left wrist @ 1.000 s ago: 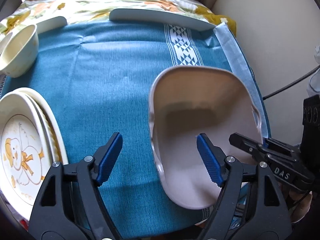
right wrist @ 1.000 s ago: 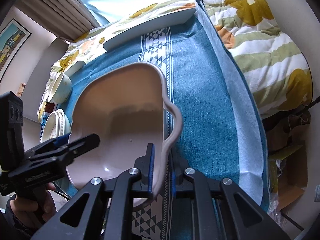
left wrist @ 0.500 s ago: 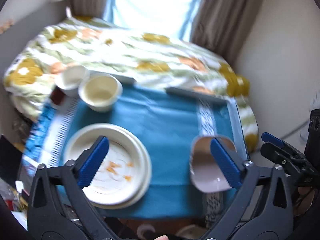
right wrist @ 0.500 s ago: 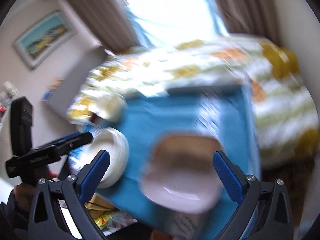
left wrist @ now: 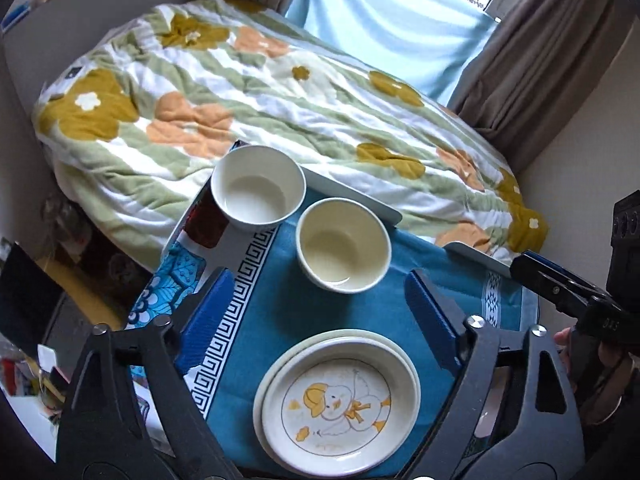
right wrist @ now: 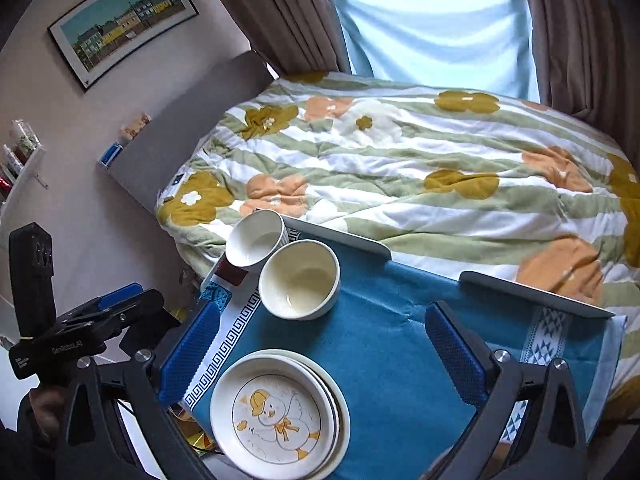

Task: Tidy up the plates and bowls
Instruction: 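Close the right gripper on the cream bowl's rim, then lift the cream bowl and carry it over the mauve basin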

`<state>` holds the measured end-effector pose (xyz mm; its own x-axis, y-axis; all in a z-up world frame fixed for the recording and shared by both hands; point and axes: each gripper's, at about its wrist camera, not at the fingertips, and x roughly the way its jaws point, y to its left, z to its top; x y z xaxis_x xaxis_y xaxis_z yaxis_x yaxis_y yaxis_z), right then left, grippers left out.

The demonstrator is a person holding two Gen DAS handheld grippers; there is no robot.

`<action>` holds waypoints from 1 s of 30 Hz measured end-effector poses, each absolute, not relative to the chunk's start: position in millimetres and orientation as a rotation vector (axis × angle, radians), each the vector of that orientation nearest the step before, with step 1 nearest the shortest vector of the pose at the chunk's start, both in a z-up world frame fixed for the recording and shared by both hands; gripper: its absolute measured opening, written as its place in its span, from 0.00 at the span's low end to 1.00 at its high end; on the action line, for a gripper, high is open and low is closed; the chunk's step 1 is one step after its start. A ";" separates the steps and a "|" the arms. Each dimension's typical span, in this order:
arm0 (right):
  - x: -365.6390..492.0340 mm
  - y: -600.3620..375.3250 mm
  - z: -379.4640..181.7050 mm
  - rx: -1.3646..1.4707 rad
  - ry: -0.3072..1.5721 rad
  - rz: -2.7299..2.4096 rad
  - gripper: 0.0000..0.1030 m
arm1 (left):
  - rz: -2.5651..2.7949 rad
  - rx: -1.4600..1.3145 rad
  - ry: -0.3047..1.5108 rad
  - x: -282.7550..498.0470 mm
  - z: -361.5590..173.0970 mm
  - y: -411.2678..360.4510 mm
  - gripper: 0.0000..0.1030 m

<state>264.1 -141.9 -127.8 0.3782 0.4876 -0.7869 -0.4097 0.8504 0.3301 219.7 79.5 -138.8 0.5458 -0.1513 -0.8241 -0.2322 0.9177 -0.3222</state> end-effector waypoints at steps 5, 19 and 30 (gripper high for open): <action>306.3 -112.0 -184.5 0.154 1.163 0.543 0.94 | -0.021 -0.485 1.118 268.9 -199.5 96.6 0.61; 338.0 -79.5 -264.0 0.213 1.374 0.439 0.34 | -0.178 -0.452 1.289 332.8 -285.6 92.1 0.18; 339.0 -74.3 -269.1 0.187 1.378 0.399 0.12 | -0.182 -0.375 1.284 337.4 -279.8 85.9 0.13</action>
